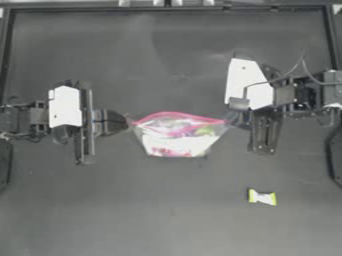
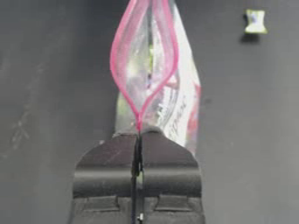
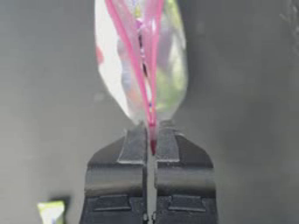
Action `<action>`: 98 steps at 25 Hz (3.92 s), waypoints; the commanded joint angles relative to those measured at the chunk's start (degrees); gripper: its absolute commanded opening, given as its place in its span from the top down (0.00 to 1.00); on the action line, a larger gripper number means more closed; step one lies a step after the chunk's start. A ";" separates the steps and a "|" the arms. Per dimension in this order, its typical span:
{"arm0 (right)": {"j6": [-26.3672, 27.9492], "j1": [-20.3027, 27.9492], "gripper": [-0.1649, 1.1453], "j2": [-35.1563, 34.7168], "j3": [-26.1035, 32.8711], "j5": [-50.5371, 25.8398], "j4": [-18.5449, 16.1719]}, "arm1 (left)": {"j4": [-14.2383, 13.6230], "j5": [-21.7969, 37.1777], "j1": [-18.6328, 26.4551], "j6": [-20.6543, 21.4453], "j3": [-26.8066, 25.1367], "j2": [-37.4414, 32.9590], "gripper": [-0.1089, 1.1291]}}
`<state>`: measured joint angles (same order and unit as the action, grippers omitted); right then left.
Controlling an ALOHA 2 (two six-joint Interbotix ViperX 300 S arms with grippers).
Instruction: Put candy in bag
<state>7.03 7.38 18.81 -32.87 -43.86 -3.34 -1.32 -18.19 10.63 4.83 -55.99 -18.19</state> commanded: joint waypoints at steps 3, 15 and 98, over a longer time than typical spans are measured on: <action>0.26 -1.41 0.83 1.14 1.76 1.05 0.35 | 0.00 0.18 -0.44 0.00 1.14 -2.29 0.88; 1.67 -2.99 0.83 -2.46 0.53 4.04 0.09 | 0.79 0.18 -1.58 -0.18 -0.09 -1.49 0.88; 1.14 -3.16 0.36 -11.16 -4.75 16.61 2.55 | 2.46 -9.67 -5.01 4.92 2.29 16.61 0.88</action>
<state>8.35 4.22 6.77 -38.23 -27.95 -1.49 1.05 -27.42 5.63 9.67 -54.76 -0.18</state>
